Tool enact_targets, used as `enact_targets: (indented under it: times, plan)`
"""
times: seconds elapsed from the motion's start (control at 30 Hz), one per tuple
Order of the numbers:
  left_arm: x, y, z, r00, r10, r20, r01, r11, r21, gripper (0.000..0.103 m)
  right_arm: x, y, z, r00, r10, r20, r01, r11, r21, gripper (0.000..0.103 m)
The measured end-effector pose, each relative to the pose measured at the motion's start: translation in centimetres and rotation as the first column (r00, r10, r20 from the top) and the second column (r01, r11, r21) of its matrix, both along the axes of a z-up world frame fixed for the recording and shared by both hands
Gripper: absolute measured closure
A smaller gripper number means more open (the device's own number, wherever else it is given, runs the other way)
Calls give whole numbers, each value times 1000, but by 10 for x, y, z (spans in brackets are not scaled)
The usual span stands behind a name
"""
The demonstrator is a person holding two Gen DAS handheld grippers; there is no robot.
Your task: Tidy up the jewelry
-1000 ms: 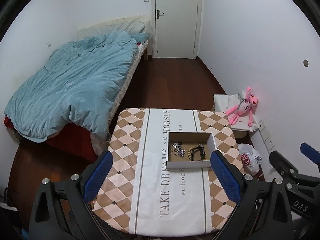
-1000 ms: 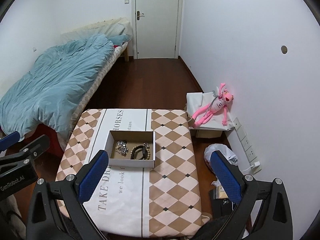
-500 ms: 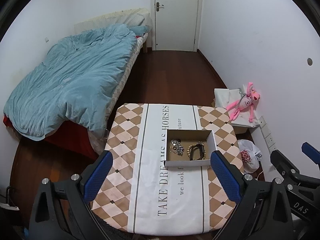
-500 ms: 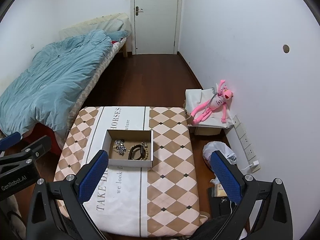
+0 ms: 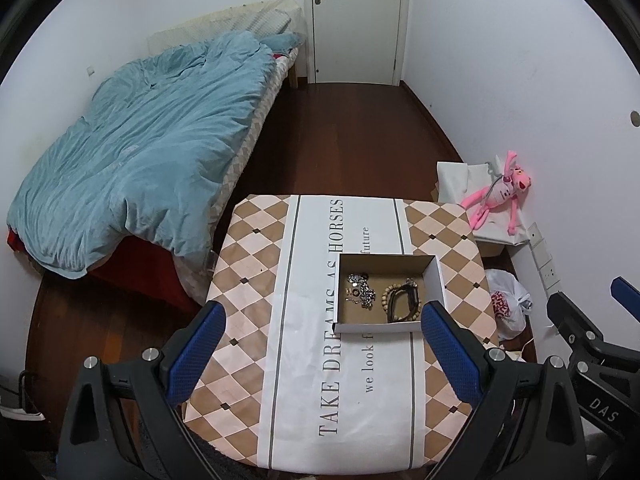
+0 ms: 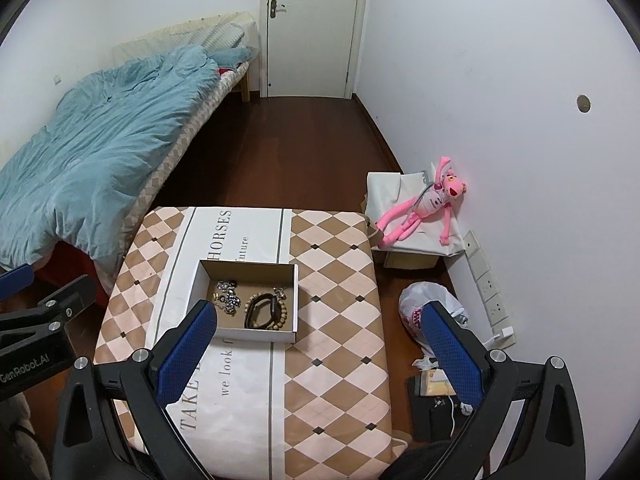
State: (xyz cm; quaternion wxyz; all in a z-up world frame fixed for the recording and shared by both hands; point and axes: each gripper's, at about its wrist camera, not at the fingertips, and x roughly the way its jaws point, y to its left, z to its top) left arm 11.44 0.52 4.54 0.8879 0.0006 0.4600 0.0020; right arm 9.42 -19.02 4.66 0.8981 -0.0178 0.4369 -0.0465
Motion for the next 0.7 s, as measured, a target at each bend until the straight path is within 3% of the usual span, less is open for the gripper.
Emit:
enact_targets:
  times: [0.7]
  plan:
    - [1,-4,0,1000,-19,5,19,1000,9,3,-1,-3,-3,1000,1,-19,-1,1000,14,0]
